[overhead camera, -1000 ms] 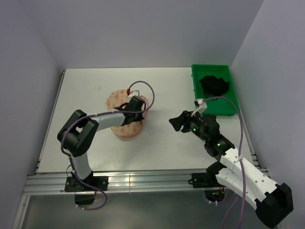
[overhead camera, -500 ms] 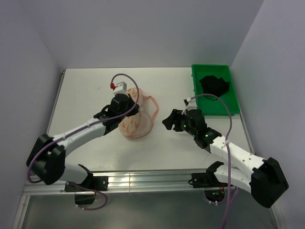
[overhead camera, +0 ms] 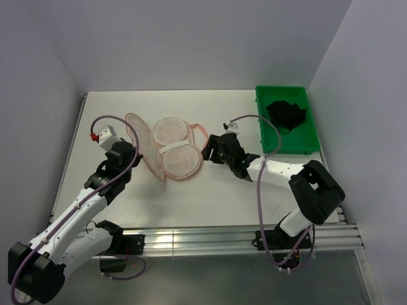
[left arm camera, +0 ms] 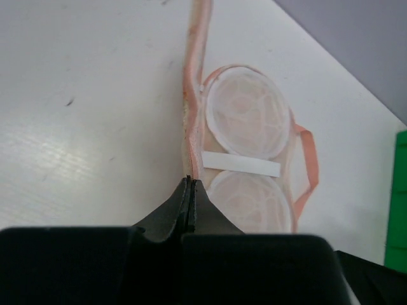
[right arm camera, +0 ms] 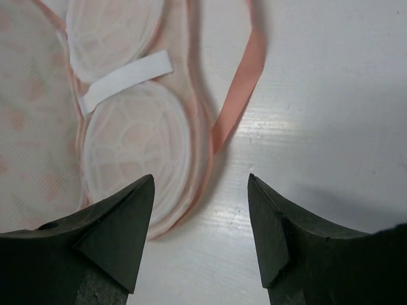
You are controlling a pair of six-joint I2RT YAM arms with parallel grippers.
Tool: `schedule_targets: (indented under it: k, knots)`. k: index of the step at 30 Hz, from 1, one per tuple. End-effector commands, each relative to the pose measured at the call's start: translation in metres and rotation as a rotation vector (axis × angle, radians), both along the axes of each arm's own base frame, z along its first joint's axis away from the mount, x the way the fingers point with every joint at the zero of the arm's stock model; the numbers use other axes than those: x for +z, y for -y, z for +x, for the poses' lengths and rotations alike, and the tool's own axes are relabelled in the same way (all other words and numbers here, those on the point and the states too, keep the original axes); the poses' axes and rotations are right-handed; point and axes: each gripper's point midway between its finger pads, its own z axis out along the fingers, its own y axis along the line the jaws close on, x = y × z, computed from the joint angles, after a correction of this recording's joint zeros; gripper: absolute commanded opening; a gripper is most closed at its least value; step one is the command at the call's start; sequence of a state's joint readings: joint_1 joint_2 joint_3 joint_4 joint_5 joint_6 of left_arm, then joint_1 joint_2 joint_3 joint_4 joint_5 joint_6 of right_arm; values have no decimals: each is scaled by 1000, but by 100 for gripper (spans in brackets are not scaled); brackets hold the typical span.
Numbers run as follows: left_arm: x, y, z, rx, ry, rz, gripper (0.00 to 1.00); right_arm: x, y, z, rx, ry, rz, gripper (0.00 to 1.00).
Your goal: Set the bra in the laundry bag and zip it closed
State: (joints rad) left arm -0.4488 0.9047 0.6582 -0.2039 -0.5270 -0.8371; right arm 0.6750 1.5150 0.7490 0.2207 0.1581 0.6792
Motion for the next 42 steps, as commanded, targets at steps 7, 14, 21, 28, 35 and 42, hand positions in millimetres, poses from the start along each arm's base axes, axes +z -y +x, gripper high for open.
schedule_targets:
  k: [7, 14, 21, 28, 35, 42]
  knots:
    - [-46, -81, -55, 412, -102, 11, 41, -18, -49, 21, 84, -36, 22, 67]
    - [8, -78, -53, 341, 109, -70, 85, -29, -47, 29, 43, -43, -8, 59]
    - [-36, -11, -22, 55, -41, -115, 72, -40, -41, 39, 10, -44, -58, 56]
    - [-77, 55, 27, -132, -140, -139, 56, -49, -30, 41, 11, -49, -112, 47]
    - [-122, 70, 69, -149, -229, -71, 19, -52, -40, 16, 68, -69, -22, 7]
    - [-132, 74, 74, -158, -230, -71, 0, -55, -32, -34, 77, -107, 27, 2]
